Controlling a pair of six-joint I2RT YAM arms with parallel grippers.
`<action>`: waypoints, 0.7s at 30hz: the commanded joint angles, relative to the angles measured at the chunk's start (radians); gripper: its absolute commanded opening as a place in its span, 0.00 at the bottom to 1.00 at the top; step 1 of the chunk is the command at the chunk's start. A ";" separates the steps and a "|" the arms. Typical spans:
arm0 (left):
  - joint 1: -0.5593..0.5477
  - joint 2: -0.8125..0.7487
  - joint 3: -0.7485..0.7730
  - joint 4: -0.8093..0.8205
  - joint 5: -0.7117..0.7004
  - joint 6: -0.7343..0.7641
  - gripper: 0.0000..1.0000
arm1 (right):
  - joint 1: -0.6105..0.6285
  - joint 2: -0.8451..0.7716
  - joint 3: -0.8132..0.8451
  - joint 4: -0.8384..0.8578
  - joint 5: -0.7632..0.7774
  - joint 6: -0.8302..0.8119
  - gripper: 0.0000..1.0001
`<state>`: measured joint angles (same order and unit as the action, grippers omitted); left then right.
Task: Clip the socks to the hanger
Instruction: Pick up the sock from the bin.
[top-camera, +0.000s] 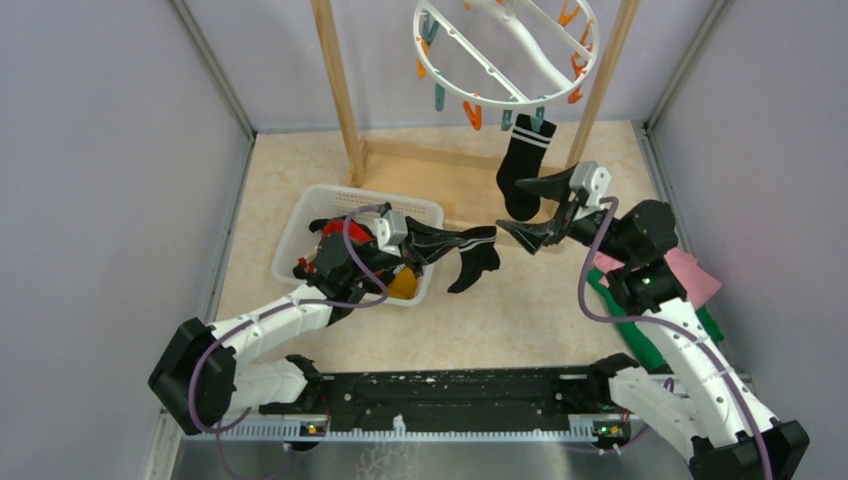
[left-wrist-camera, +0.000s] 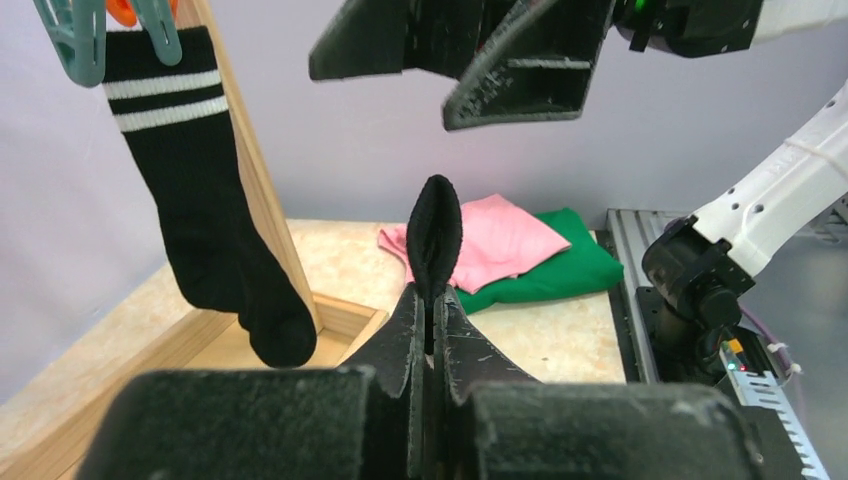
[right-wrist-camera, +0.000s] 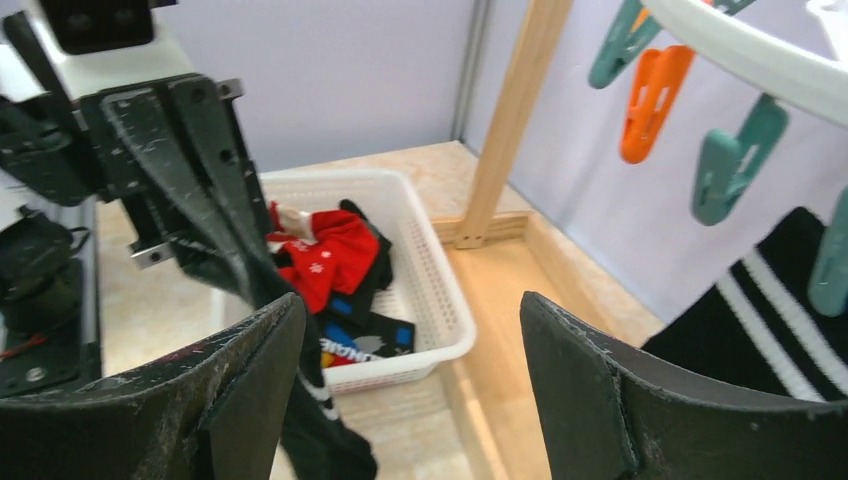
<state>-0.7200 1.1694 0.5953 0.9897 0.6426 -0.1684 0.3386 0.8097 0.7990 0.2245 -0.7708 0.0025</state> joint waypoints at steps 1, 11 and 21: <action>0.009 0.000 0.045 -0.028 0.026 0.071 0.00 | -0.006 0.051 0.041 0.094 0.097 -0.064 0.78; 0.034 0.043 0.062 -0.017 0.048 0.074 0.00 | -0.006 0.206 0.079 0.297 0.168 -0.099 0.79; 0.075 0.102 0.089 0.011 0.079 0.054 0.00 | -0.035 0.358 0.128 0.508 0.169 -0.117 0.78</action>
<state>-0.6609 1.2556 0.6399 0.9333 0.6884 -0.1207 0.3298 1.1236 0.8608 0.5873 -0.6106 -0.1059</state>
